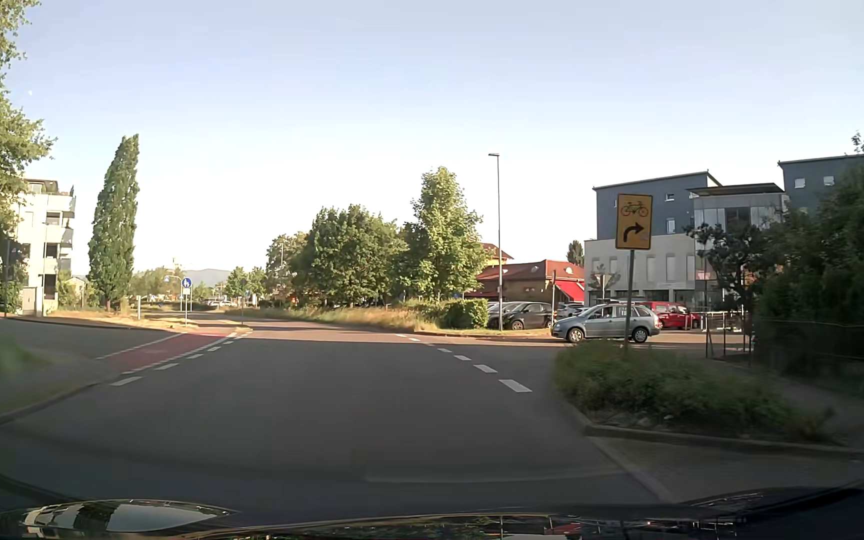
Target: Follow the waypoints while adhering to traffic rules and regulations
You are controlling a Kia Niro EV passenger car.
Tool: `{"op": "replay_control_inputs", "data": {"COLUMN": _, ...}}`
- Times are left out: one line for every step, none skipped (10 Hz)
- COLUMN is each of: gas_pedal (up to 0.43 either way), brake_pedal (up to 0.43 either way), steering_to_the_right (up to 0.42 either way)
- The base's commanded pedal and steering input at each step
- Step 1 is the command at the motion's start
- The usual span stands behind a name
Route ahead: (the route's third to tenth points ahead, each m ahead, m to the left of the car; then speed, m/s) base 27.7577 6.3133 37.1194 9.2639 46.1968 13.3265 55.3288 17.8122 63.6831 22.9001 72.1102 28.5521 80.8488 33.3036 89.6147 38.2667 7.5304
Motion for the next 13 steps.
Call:
{"op": "replay_control_inputs", "data": {"gas_pedal": 0.067, "brake_pedal": 0.0, "steering_to_the_right": -0.046}}
{"op": "replay_control_inputs", "data": {"gas_pedal": 0.067, "brake_pedal": 0.0, "steering_to_the_right": -0.046}}
{"op": "replay_control_inputs", "data": {"gas_pedal": 0.067, "brake_pedal": 0.0, "steering_to_the_right": -0.044}}
{"op": "replay_control_inputs", "data": {"gas_pedal": 0.067, "brake_pedal": 0.0, "steering_to_the_right": -0.043}}
{"op": "replay_control_inputs", "data": {"gas_pedal": 0.067, "brake_pedal": 0.0, "steering_to_the_right": -0.041}}
{"op": "replay_control_inputs", "data": {"gas_pedal": 0.067, "brake_pedal": 0.0, "steering_to_the_right": -0.037}}
{"op": "replay_control_inputs", "data": {"gas_pedal": 0.067, "brake_pedal": 0.0, "steering_to_the_right": -0.033}}
{"op": "replay_control_inputs", "data": {"gas_pedal": 0.067, "brake_pedal": 0.0, "steering_to_the_right": -0.033}}
{"op": "replay_control_inputs", "data": {"gas_pedal": 0.067, "brake_pedal": 0.0, "steering_to_the_right": -0.034}}
{"op": "replay_control_inputs", "data": {"gas_pedal": 0.067, "brake_pedal": 0.0, "steering_to_the_right": -0.036}}
{"op": "replay_control_inputs", "data": {"gas_pedal": 0.067, "brake_pedal": 0.0, "steering_to_the_right": -0.036}}
{"op": "replay_control_inputs", "data": {"gas_pedal": 0.067, "brake_pedal": 0.0, "steering_to_the_right": -0.037}}
{"op": "replay_control_inputs", "data": {"gas_pedal": 0.067, "brake_pedal": 0.0, "steering_to_the_right": -0.036}}
